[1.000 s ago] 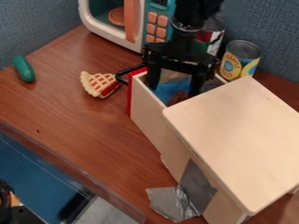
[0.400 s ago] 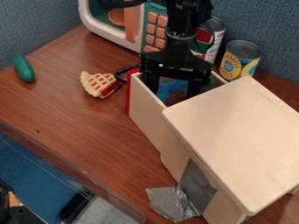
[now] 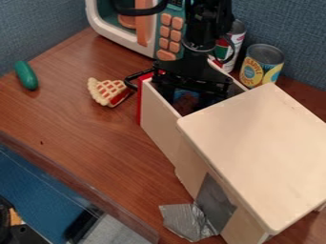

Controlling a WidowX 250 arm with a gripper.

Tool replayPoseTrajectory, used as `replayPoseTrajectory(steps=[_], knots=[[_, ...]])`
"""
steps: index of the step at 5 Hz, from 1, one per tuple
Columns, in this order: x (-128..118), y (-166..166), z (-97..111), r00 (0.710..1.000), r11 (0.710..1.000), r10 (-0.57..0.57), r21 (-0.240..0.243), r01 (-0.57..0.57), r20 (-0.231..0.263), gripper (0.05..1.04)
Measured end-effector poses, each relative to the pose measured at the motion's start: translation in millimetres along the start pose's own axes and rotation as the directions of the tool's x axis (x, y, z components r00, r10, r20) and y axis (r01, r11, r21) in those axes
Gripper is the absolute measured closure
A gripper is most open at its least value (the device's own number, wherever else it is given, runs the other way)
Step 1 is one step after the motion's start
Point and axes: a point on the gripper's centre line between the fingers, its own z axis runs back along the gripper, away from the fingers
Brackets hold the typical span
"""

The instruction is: Move the brown chocolate to the middle left side of the table

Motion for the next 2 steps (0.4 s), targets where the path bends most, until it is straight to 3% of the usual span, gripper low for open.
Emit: replayPoseTrajectory(steps=[1,2], knots=[[-3.2,2.2,0.8,1.0,1.0,0.008,-0.013,-0.008,0.0,0.494],[-6.0,7.5,11.4,1.0,0.998,0.03,-0.062,-0.029,0.003,0.495]])
